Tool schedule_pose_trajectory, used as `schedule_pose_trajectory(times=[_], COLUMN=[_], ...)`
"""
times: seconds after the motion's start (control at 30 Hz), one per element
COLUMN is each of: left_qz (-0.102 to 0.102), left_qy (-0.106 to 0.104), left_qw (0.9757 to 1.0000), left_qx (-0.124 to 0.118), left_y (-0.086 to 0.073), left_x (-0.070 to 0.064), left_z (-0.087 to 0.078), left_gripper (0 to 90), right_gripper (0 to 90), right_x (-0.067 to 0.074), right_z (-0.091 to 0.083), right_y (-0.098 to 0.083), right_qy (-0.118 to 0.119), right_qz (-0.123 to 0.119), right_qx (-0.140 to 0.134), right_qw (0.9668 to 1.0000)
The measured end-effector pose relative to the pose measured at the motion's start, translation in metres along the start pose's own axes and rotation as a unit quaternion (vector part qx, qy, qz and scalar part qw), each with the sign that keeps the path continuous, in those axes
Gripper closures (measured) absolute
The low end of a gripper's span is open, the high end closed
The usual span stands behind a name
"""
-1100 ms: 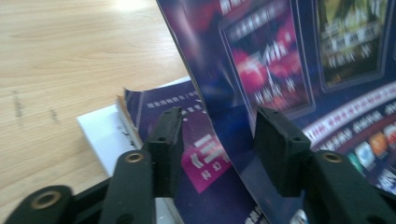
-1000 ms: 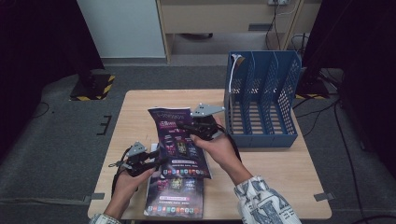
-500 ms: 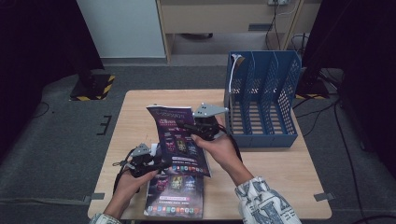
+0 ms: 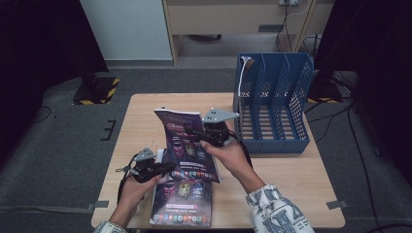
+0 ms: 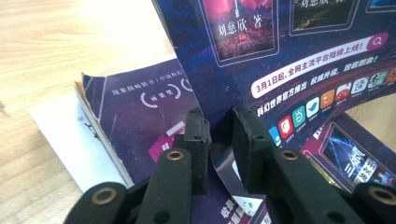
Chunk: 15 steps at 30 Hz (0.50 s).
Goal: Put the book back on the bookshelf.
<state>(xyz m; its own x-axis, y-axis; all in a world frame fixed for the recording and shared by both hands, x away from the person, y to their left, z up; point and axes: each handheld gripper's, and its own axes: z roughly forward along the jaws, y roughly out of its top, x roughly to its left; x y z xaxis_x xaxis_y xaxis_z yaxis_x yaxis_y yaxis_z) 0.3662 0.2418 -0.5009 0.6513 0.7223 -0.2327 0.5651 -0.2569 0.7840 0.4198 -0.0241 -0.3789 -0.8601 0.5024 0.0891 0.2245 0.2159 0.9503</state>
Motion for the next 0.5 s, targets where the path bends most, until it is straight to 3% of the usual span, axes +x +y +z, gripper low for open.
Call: schedule_pose_trajectory(times=[0.1,0.5], left_qz=[0.009,0.025], left_qy=[0.01,0.016], left_qw=[0.9999,0.9995], left_qx=[-0.007,-0.008], left_y=[0.0011,0.0022], left_x=[-0.0002,-0.0027], left_z=[-0.0025,-0.0038], left_gripper=[78.3,78.7], right_gripper=[82.5,78.5], right_x=[-0.0029,-0.006], right_z=[-0.0034,-0.0082], right_y=[-0.0016,-0.006], right_qy=[0.004,0.027], right_qz=[0.011,0.002], right_qx=[-0.005,-0.013], right_qw=[0.9999,0.9995])
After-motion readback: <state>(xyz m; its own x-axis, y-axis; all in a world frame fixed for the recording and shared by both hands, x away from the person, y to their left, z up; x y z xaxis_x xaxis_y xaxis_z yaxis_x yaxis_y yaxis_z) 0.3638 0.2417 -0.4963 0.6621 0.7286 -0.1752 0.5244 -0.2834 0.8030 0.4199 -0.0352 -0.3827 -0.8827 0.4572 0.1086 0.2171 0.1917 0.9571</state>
